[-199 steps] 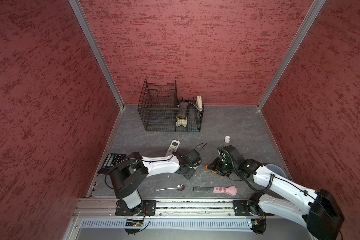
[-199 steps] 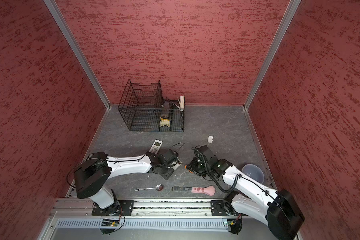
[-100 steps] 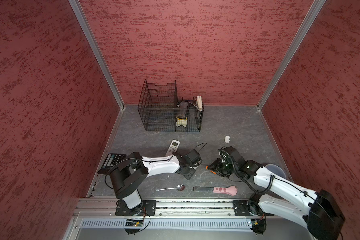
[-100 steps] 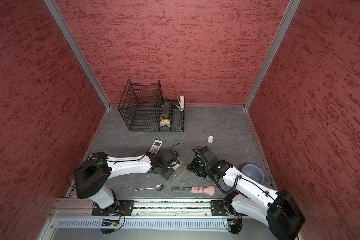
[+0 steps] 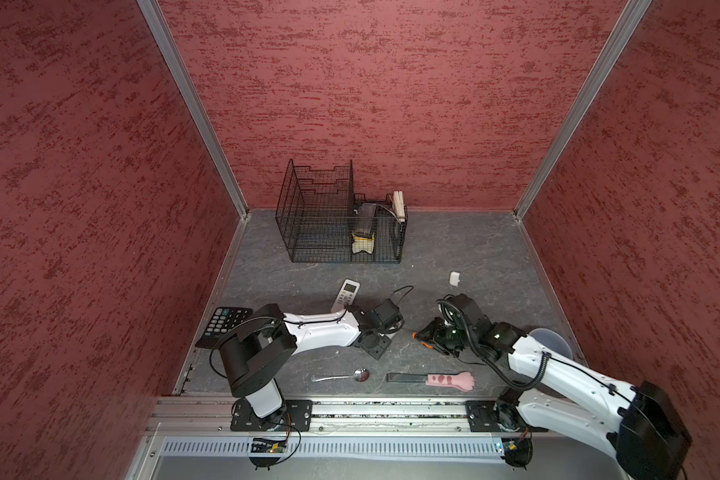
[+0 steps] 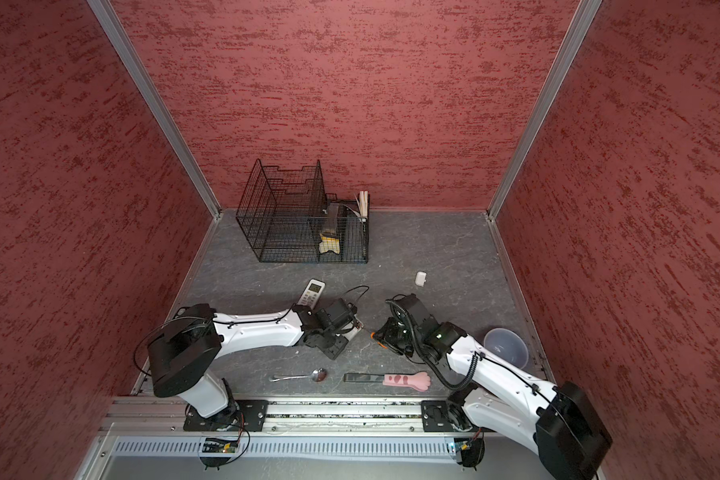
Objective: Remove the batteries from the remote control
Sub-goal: 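Insert the screwdriver tip beside the red-ended battery end with the right gripper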
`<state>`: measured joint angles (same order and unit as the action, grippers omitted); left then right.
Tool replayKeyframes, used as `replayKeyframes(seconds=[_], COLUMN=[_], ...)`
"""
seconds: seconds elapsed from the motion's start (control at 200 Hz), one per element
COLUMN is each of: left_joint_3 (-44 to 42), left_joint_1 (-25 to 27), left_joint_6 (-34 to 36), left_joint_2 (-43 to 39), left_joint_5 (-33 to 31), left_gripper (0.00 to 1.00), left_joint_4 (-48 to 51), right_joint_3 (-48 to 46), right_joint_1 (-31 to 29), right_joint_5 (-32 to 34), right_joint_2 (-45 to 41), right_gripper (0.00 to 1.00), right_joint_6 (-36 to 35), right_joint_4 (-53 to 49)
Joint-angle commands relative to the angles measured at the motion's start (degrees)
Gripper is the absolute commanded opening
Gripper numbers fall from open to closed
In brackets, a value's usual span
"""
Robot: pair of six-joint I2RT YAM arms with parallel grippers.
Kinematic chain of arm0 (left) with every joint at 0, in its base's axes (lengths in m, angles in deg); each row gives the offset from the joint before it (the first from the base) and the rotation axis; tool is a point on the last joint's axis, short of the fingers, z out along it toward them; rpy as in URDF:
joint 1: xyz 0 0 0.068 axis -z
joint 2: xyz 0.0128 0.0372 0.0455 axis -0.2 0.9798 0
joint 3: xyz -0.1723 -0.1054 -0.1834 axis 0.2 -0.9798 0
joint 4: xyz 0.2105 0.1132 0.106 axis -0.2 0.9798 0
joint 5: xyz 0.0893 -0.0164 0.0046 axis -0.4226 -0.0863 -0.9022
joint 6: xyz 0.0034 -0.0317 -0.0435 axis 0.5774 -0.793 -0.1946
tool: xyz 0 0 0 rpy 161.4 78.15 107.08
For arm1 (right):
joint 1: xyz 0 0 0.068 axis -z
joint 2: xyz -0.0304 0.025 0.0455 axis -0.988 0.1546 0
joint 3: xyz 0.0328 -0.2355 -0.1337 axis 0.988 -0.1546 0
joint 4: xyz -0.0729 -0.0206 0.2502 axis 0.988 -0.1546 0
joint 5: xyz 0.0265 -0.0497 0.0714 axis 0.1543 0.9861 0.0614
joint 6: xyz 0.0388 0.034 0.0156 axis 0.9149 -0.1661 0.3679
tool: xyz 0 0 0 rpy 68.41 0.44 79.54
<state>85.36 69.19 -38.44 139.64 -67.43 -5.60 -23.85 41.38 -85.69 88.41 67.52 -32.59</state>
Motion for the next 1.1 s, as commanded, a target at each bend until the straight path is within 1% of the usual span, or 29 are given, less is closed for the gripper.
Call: replayKeyframes(seconds=[0.0, 0.205, 0.396, 0.691, 1.097], left_joint_3=[-1.3, -1.3, -1.1, -1.3, -1.1], left_joint_1=[1.8, 1.8, 1.9, 2.2, 2.6], left_joint_6=[0.6, 0.7, 0.7, 0.7, 0.7], left_joint_2=[1.8, 1.7, 2.0, 1.8, 2.3], left_joint_5=[4.5, 4.5, 4.7, 4.8, 4.9], left_gripper=[0.52, 0.52, 0.51, 0.52, 0.52], left_joint_4=[-2.6, -2.6, -2.6, -2.6, -2.6], right_joint_3=[-0.6, -1.2, 0.9, 1.4, 2.5], right_joint_1=[-0.4, -0.4, -0.4, -0.3, -0.3], right_joint_5=[1.9, 1.9, 2.9, 2.5, 2.7], right_joint_2=[-0.8, -1.1, -2.8, -1.3, -1.2], right_gripper=[0.0, 0.0, 0.0, 0.0, 0.0], right_joint_6=[2.4, 2.7, 2.1, 1.8, 1.4], right_joint_4=[1.4, 2.3, -1.4, 0.7, 0.4])
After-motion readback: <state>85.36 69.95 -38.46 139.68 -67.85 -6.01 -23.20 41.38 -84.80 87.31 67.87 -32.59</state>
